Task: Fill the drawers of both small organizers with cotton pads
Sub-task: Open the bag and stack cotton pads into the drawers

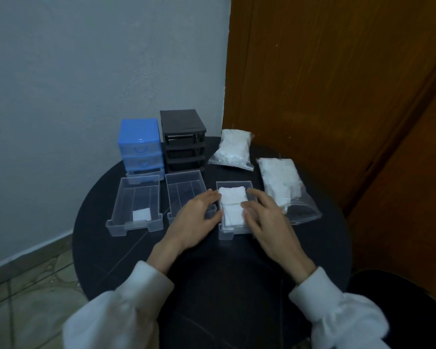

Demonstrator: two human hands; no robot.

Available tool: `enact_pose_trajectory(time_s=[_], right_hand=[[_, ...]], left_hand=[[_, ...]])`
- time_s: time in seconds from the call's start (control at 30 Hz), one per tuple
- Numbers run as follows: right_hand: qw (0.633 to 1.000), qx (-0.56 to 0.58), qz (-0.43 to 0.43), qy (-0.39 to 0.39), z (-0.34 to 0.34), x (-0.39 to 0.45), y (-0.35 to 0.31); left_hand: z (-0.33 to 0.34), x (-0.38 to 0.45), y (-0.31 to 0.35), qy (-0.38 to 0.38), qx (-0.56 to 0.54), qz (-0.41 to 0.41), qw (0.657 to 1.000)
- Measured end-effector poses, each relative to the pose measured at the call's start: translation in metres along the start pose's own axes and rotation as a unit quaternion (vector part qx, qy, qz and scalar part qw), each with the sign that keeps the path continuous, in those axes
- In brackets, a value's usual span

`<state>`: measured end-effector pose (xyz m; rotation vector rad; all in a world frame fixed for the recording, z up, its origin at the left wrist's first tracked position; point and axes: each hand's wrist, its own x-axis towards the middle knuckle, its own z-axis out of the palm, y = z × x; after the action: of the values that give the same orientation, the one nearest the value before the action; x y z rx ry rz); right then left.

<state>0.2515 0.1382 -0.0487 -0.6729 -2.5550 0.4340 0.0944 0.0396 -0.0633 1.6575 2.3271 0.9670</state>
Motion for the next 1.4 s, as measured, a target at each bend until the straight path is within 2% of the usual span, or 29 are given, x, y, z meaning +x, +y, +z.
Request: enact_pose_trajectory(time_s=[0.17, 0.3, 0.43, 0.63, 0.83, 0.93, 1.1, 1.27, 1.4], right_hand=[[0.993, -0.051, -0.087, -0.065, 0.000, -0.016, -0.002], [0.986, -0.083, -0.094, -0.110, 0.016, -0.019, 0.001], [0.982, -0.148, -0.084, -0.085, 0.022, -0.018, -0.004], [0.979, -0.160, -0.105, -0.066, 0.026, -0.017, -0.003], [0.984, -0.119, -0.101, -0.085, 0.017, -0.017, -0.007], [0.990, -0.002, -0.066, -0.125, 0.002, -0.015, 0.003], [0.988, 0.147, -0.025, -0.040, -0.029, -0.022, 0.024], [0.994, 0.094, 0.042, 0.033, -0.041, -0.033, 0.060], [0.992, 0.065, 0.099, 0.050, -0.038, -0.038, 0.077]], left_hand=[[0.002, 0.000, 0.000, 0.006, -0.001, 0.002, 1.000], [0.001, 0.000, 0.001, 0.009, -0.009, 0.002, 1.000], [0.002, -0.001, 0.003, 0.014, -0.001, 0.003, 1.000], [0.002, -0.001, 0.002, 0.012, 0.001, -0.002, 1.000], [0.000, -0.001, 0.003, 0.006, -0.006, -0.002, 1.000], [-0.001, 0.000, 0.001, -0.004, -0.009, 0.000, 1.000], [-0.002, 0.003, 0.004, -0.007, 0.006, 0.001, 1.000], [0.000, 0.013, 0.033, 0.021, -0.037, 0.052, 0.998], [0.015, 0.033, 0.064, -0.001, -0.045, 0.093, 0.995]])
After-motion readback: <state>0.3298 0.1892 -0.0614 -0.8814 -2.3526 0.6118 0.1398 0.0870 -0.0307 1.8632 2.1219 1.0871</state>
